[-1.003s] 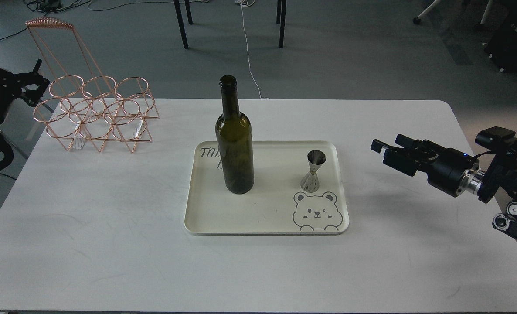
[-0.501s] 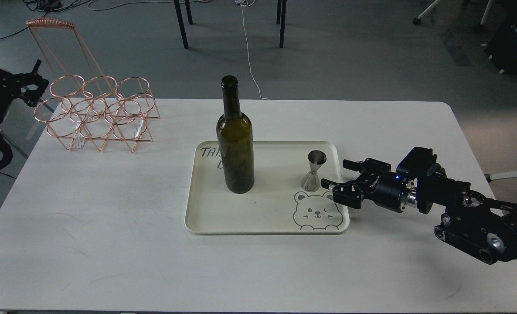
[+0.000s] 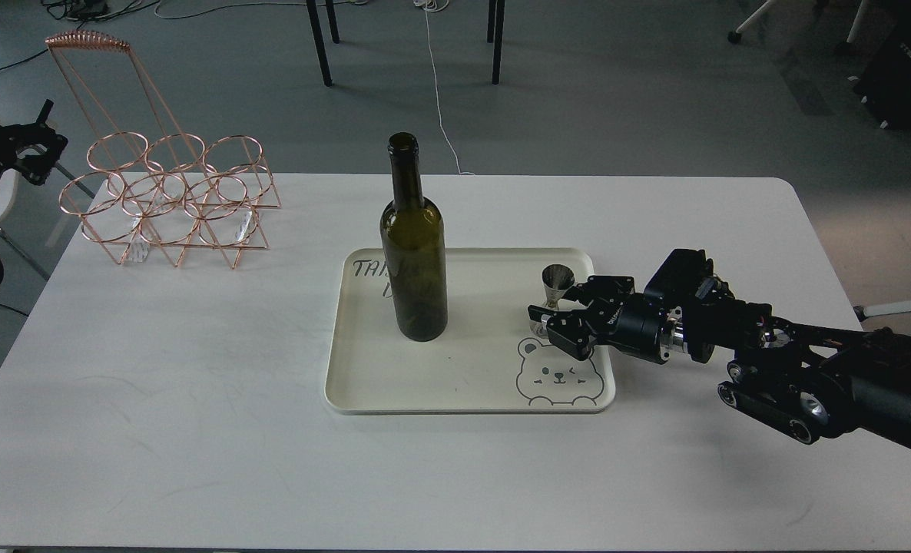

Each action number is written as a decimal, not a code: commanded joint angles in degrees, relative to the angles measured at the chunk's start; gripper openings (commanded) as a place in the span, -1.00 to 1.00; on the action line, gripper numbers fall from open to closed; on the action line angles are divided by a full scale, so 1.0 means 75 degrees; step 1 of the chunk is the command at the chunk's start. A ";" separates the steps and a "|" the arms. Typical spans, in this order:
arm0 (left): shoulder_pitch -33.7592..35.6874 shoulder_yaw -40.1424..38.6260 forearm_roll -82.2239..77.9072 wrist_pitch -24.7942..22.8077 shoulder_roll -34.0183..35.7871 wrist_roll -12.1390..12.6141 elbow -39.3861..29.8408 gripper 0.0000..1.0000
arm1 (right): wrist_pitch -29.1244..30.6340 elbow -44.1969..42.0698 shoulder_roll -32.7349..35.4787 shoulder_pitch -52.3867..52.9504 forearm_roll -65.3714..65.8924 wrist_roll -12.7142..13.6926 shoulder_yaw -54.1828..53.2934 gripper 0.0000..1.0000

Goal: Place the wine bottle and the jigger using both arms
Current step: 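Reach the right gripper toward the metal jigger on the tray and grasp it, then lift the jigger with the right gripper and carry it off the tray, then set the jigger on the table beside the tray and withdraw the right gripper, then reach the left gripper to the wine bottle neck and grasp it, then lift the wine bottle with the left gripper toward the copper rack, then lower the bottle into a slot of the copper rack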

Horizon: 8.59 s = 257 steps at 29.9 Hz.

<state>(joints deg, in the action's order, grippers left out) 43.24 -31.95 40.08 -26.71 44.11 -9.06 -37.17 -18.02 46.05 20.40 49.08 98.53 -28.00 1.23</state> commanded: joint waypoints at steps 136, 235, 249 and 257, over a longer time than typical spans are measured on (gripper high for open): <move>0.0681 -0.0346 -1.9641 0.0690 -0.0408 0.0153 -0.7655 0.95 | 0.4863 -0.1781 0.2988 0.0839 -1.1743 0.0001 -0.3890 0.89; 0.2497 -0.0029 -1.8106 0.2132 0.0610 -0.0924 -0.2274 -0.77 | 0.4910 -0.2074 0.2976 0.0839 -1.1743 0.0001 -0.4090 0.90; 0.2403 0.0157 -1.8118 0.2167 0.0505 -0.0936 -0.2274 -0.77 | 0.4910 -0.2086 0.2976 0.0839 -1.1743 0.0001 -0.4090 0.90; 0.2380 0.0615 -1.7872 0.2214 0.0329 -0.0936 -0.2274 -0.61 | 0.4910 -0.2086 0.2988 0.0828 -1.1743 0.0001 -0.4090 0.90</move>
<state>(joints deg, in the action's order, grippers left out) 61.17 -27.66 -94.92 -10.07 46.90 -16.06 -54.22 18.82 30.47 42.72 55.36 10.46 -28.00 -29.45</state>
